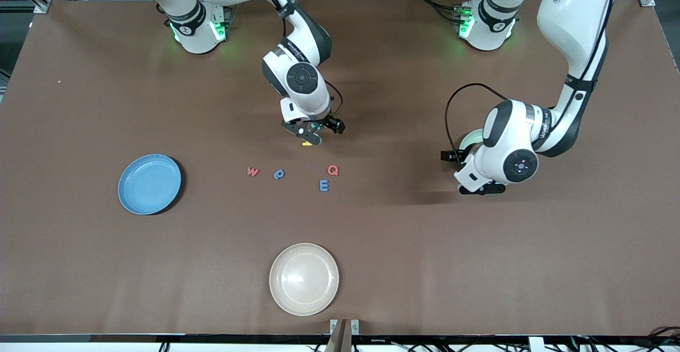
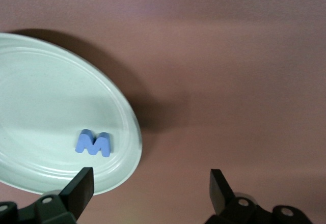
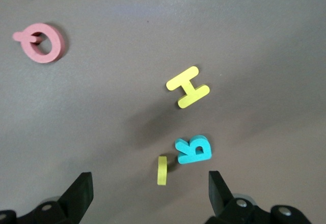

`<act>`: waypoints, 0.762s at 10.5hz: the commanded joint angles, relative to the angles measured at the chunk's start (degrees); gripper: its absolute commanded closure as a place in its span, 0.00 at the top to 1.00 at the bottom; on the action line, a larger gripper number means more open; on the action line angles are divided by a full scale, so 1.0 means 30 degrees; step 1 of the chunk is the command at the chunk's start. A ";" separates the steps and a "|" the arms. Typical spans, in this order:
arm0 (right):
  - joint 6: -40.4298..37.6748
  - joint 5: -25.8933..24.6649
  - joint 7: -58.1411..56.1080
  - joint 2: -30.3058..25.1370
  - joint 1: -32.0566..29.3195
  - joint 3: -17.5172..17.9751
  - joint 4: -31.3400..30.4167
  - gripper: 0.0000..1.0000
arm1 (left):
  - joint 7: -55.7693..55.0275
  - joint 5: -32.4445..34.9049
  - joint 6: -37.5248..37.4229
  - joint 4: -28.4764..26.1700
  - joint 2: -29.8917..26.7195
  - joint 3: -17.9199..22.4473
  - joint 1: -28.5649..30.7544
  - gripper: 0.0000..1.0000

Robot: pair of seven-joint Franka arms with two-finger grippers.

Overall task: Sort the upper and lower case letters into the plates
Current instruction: 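Release the M on the green plate while the right gripper lowers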

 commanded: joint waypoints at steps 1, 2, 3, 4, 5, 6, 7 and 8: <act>0.0647 0.0263 0.0736 0.0848 0.0066 0.0397 0.0438 1.00 | -0.0123 -0.0250 -0.0169 0.0976 0.0406 0.0146 -0.0317 1.00; 0.0706 0.0205 0.0736 0.0907 0.0066 0.0458 0.0409 1.00 | -0.0240 -0.0163 -0.0169 0.1008 0.0466 0.0146 -0.0840 1.00; 0.0822 0.0118 0.0736 0.1082 0.0066 0.0487 0.0380 1.00 | -0.0444 -0.0162 -0.0169 0.1008 0.0496 0.0204 -0.1252 1.00; 0.1200 0.0117 0.0765 0.1170 0.0037 0.0807 0.0292 1.00 | -0.0765 -0.0133 -0.0169 0.1008 0.0467 0.0176 -0.1343 1.00; 0.1291 0.0059 0.0736 0.1258 0.0008 0.0955 0.0262 1.00 | -0.0768 -0.0133 -0.0169 0.1008 0.0496 0.0205 -0.1344 1.00; 0.1292 -0.0029 0.0736 0.1317 0.0036 0.0956 0.0262 1.00 | -0.0768 -0.0133 -0.0169 0.1037 0.0496 0.0205 -0.1344 1.00; 0.1292 -0.0233 0.0765 0.1318 0.0037 0.0985 0.0204 1.00 | -0.0797 -0.0133 -0.0169 0.1125 0.0525 0.0176 -0.1344 1.00; 0.1321 -0.0409 0.0765 0.1318 0.0037 0.0986 0.0087 1.00 | -0.0827 -0.0133 -0.0169 0.1329 0.0583 0.0176 -0.1373 1.00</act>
